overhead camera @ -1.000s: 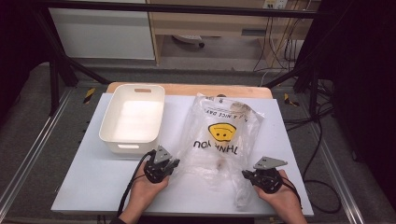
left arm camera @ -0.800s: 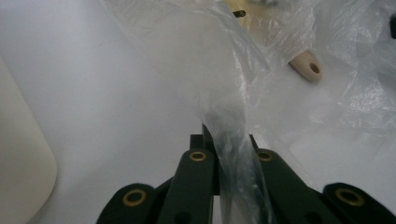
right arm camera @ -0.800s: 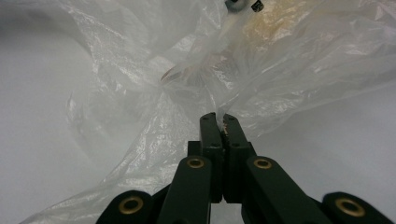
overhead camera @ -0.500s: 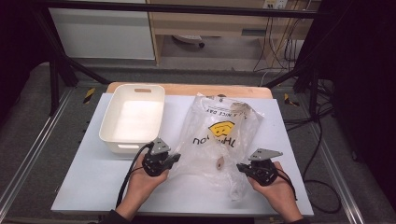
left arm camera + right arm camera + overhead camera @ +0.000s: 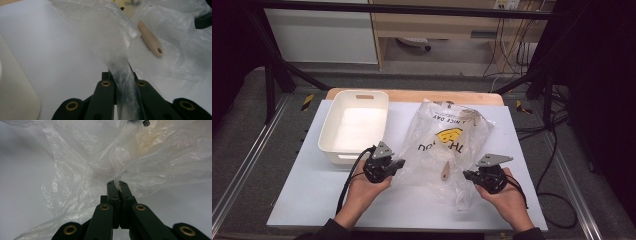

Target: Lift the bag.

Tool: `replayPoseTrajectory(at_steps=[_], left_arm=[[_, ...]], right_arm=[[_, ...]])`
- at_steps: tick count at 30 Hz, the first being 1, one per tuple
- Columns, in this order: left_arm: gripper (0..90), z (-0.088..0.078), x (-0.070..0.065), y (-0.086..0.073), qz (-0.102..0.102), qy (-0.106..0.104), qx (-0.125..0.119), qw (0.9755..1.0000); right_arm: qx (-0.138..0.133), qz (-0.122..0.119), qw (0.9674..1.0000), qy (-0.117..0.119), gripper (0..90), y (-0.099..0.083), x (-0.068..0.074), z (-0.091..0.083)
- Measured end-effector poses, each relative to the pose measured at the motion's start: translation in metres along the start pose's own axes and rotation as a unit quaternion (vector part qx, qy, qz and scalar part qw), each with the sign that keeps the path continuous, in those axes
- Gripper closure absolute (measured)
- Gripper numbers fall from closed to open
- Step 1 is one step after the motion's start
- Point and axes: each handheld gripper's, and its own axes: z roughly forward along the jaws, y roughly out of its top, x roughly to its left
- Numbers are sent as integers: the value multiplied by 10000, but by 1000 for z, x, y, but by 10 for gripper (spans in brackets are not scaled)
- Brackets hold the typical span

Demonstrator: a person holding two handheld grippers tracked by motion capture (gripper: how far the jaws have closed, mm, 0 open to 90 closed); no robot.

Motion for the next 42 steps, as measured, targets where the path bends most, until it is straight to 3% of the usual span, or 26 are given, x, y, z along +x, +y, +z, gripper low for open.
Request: replayPoseTrajectory(at_steps=[12, 29, 42], left_arm=[[900, -7, 9, 16, 21, 48, -25, 10000], [900, -19, 26, 41, 86, 157, -19, 9998], [900, -32, 50, 73, 12, 269, -60, 9996]], right_arm=[[-145, 21, 9999, -58, 900, 16, -11, -13], [-387, -77, 9990, -198, 900, 54, -29, -25], [-515, -24, 9978, -413, 900, 78, -52, -42]])
